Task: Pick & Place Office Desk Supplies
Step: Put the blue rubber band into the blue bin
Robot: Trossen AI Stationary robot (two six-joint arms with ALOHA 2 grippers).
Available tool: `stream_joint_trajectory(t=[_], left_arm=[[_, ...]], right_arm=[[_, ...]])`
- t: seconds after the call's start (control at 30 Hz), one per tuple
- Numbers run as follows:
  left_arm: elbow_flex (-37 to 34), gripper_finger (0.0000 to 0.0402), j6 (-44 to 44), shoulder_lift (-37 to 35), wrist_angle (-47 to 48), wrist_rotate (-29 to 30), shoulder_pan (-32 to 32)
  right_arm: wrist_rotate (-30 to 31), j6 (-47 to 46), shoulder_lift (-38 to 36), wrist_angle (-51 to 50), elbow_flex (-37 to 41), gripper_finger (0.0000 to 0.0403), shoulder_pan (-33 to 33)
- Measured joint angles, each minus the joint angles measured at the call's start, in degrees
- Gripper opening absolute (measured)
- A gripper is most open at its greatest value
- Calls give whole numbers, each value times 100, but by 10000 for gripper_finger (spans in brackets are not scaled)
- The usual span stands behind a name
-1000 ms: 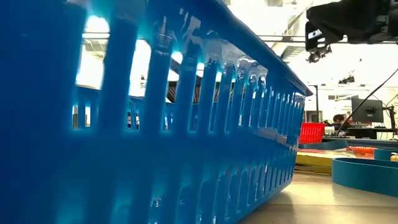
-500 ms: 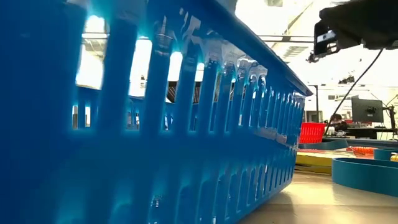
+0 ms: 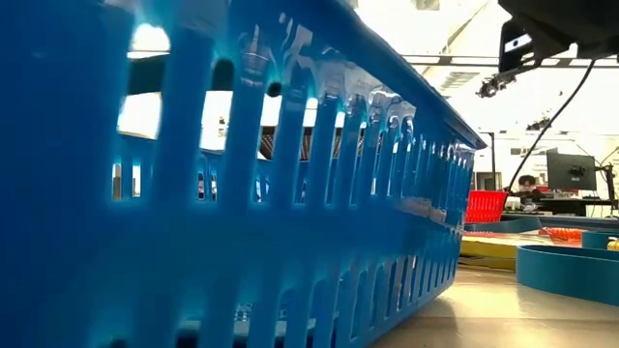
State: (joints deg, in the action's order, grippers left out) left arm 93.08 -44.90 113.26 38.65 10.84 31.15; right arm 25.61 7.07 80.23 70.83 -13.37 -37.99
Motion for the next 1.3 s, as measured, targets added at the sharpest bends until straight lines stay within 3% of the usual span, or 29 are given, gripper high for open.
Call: stream_joint_trajectory(t=[0.2, 0.5, 0.93, 1.3], left_arm=[[0, 1, -20, 102, -48, -738, -71], [2, 31, 50, 212, 181, -806, -227], [2, 79, 764, 478, -242, -745, -290], [4, 130, 1195, 421, -238, -432, -209]], right_arm=[[-4, 65, 0, -238, -229, 2, -76], [-2, 68, 0, -371, -308, 2, -75], [-61, 70, -2, -480, -308, 2, -60], [-200, 70, -4, -605, -308, 2, -58]])
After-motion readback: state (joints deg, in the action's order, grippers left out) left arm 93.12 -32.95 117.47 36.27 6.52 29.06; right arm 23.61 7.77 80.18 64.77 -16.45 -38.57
